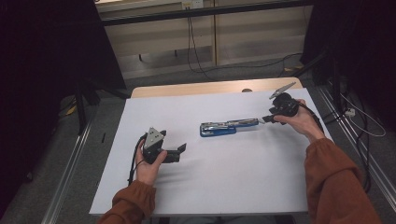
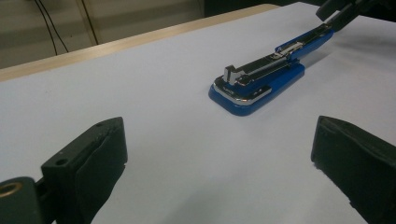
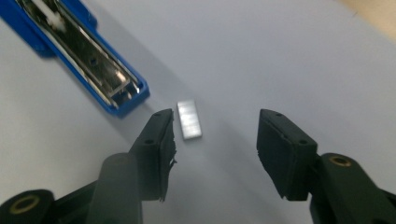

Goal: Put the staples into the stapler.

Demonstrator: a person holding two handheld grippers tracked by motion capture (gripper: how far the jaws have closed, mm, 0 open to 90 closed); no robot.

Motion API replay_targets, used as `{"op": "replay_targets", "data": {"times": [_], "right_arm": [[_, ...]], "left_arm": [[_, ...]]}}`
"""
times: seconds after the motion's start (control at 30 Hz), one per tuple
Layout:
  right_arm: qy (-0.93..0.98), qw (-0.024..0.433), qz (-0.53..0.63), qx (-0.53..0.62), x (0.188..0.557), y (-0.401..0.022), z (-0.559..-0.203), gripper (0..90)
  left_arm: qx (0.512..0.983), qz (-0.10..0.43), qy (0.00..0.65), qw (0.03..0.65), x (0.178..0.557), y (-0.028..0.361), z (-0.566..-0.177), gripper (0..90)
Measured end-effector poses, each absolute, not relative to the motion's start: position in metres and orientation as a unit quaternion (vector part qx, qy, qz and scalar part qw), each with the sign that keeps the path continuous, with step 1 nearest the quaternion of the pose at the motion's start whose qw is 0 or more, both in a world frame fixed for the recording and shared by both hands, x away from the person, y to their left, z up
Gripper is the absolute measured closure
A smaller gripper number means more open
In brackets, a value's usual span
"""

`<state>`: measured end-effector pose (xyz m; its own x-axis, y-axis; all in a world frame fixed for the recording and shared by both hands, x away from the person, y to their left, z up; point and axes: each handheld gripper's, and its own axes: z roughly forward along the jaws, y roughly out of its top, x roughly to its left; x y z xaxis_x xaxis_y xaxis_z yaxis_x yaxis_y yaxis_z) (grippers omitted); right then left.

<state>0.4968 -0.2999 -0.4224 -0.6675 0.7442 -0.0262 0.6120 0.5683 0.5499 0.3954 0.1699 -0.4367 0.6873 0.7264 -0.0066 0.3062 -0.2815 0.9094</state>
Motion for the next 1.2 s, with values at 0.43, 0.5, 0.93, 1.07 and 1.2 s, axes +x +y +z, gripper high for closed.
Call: {"op": "replay_targets", "data": {"times": [0.43, 0.5, 0.93, 1.07, 1.2], "right_arm": [[0.896, 0.112, 0.236, 0.360, 0.510, -0.283, -0.426, 62.5], [0.895, 0.112, 0.236, 0.362, 0.510, -0.281, -0.426, 64.0], [0.906, 0.094, 0.222, 0.348, 0.511, -0.281, -0.432, 71.6], [0.909, 0.095, 0.215, 0.343, 0.512, -0.279, -0.432, 72.1], [0.916, 0.088, 0.204, 0.333, 0.514, -0.276, -0.432, 74.3]], "left_arm": [[0.771, 0.213, 0.335, 0.498, 0.396, 0.171, -0.437, 3.7], [0.772, 0.213, 0.334, 0.497, 0.396, 0.171, -0.436, 3.7], [0.773, 0.211, 0.335, 0.496, 0.396, 0.170, -0.437, 3.7], [0.773, 0.211, 0.335, 0.496, 0.396, 0.170, -0.437, 3.7], [0.774, 0.212, 0.333, 0.495, 0.397, 0.171, -0.438, 3.7]]}}
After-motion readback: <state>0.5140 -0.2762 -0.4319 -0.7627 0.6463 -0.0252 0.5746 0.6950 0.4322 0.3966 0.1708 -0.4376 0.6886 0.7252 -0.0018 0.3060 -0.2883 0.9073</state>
